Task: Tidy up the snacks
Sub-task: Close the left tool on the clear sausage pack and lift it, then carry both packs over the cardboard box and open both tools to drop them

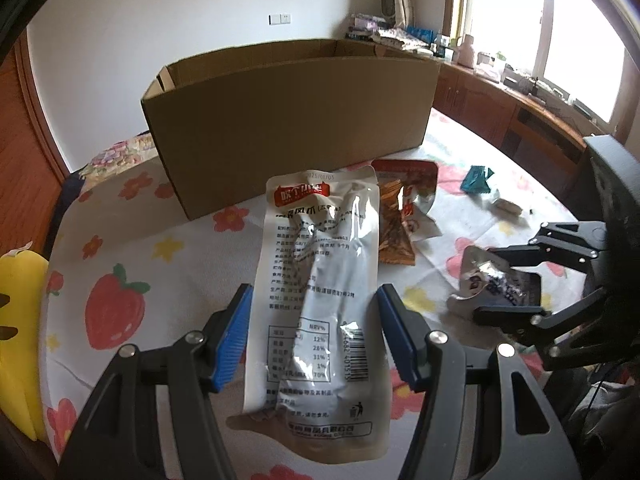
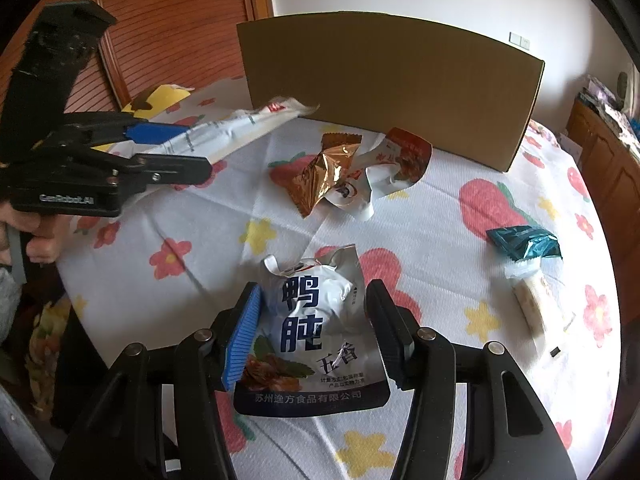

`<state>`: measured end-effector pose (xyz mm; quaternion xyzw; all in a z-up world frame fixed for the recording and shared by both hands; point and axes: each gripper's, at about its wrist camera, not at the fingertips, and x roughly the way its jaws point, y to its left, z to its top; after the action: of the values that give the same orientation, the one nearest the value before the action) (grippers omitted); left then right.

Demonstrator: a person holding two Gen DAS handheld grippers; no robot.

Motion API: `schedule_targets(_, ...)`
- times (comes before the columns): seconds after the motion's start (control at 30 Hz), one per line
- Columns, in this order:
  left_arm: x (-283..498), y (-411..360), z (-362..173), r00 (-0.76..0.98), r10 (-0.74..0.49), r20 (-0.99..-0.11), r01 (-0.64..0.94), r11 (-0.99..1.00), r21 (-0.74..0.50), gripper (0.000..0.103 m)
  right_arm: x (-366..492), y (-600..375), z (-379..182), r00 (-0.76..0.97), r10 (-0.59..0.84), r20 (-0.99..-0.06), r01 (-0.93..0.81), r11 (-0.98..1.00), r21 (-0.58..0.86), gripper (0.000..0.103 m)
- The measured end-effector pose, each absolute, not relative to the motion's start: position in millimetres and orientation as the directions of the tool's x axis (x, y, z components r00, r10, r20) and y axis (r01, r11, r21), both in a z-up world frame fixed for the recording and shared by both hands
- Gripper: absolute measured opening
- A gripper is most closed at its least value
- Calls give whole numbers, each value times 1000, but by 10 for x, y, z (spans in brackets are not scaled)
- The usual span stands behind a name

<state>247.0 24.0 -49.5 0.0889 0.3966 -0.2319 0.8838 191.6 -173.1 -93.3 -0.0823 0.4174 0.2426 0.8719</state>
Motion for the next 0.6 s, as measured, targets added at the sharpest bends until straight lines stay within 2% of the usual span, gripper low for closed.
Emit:
schedule_targets(0.2, 2402, 185, -382, 595, -354, -722, 482, 876, -33, 61, 1916, -1696, -933, 528, 348, -775, -498, 866, 50, 55)
schedule_targets(0.6, 2284, 85, -253, 621, -356, -698, 480, 877, -20, 62, 1837, -1786, -907, 519, 384, -764, -506, 858, 87, 43)
